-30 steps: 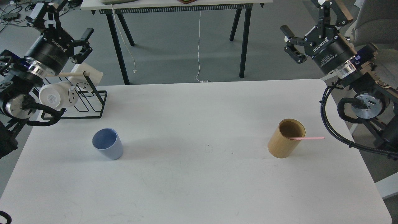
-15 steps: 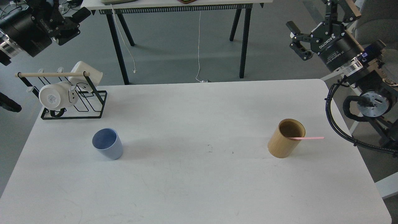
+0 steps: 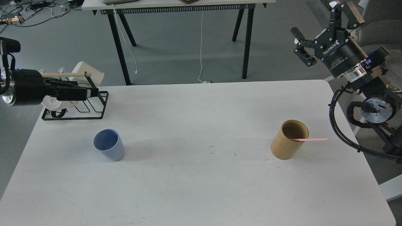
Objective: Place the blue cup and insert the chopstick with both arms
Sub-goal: 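Lower the left gripper and grasp the light blue cup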
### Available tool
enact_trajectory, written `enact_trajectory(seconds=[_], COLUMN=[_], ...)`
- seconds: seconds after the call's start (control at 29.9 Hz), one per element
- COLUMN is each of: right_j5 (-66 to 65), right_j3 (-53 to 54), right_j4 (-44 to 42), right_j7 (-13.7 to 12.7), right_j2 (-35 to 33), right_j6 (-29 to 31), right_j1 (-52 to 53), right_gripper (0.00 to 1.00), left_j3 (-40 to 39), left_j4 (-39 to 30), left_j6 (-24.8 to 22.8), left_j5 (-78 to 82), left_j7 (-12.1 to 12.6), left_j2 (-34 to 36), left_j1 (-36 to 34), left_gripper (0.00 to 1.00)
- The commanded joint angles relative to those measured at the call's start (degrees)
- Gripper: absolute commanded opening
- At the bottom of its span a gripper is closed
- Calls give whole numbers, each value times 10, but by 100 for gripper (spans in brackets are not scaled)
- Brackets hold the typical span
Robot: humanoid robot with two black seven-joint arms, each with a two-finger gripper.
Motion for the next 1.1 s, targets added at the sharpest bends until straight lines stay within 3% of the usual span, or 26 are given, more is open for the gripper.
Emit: enact_trajectory(seconds=[0.0,0.37,0.73,1.07], right_j5=[0,0,1,0], right_j3=[0,4,5,15], right_j4=[0,4,5,9], right_j7=[0,0,0,0], right_j2=[-1,-15,-22,-23], right_j6=[0,0,0,0], right_j1=[-5,-9,-15,-26], right_gripper=[99,99,99,99], left_j3=[22,35,36,36], left_j4=[0,78,148,177], left_j6=[0,1,38,42], left_j5=[22,24,23,20], left_j7=[0,0,0,0], left_j2=[-4,-86,-133,-160], left_j1=[6,80,96,116], left_gripper=[100,100,98,93])
